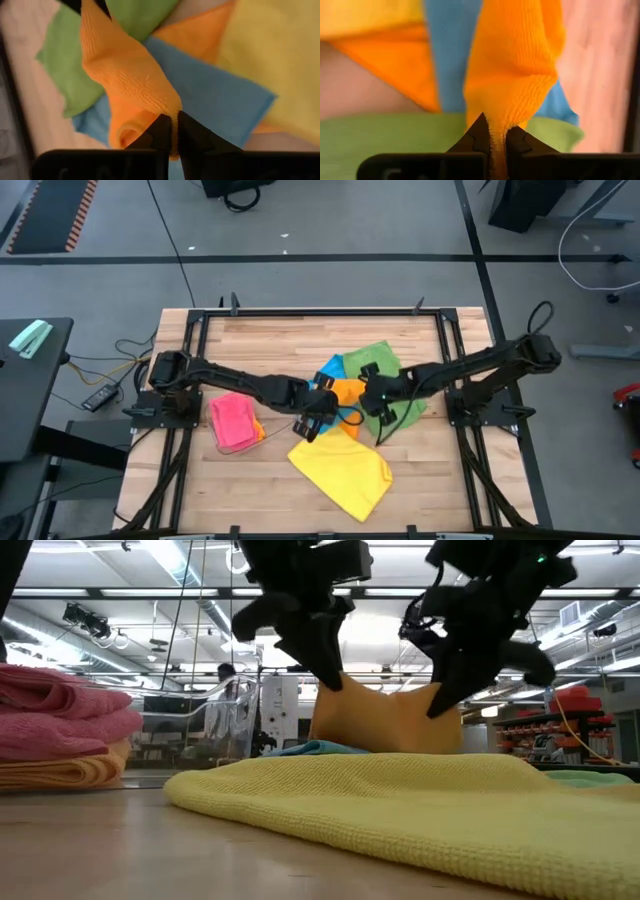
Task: Fold microfiber towels
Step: Fold the right orange microfiber cloth and put it into the transparent bin
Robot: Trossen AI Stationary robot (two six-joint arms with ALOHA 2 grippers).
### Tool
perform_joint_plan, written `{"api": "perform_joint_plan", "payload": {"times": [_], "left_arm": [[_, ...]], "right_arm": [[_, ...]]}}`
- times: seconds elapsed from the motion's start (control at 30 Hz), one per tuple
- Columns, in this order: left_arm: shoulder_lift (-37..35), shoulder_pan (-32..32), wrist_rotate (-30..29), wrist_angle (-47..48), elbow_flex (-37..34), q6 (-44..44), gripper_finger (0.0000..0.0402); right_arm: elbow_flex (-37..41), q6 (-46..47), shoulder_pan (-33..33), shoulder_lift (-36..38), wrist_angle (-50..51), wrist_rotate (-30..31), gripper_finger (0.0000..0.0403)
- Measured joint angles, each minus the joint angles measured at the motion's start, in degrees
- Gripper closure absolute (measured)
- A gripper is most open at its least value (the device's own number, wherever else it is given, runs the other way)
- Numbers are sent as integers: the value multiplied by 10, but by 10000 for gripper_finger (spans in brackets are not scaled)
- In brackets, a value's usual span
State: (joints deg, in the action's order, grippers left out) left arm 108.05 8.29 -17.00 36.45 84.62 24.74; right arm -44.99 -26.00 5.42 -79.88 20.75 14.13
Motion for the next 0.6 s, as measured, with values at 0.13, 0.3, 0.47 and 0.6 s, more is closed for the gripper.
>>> {"api": "perform_joint_plan", "payload": {"times": [0.13,0.3,0.47,0.6], "left_arm": [[9,13,58,-6,1,-59,388],[42,47,67,-6,0,-93,386],[71,83,63,-4,0,-103,367],[72,98,61,-10,0,-121,367]], "right_arm": [[0,40,50,-11,1,0,379],[0,79,100,-55,2,-10,375],[0,113,139,-93,-1,-11,375],[0,125,168,-93,-2,-11,374]]}}
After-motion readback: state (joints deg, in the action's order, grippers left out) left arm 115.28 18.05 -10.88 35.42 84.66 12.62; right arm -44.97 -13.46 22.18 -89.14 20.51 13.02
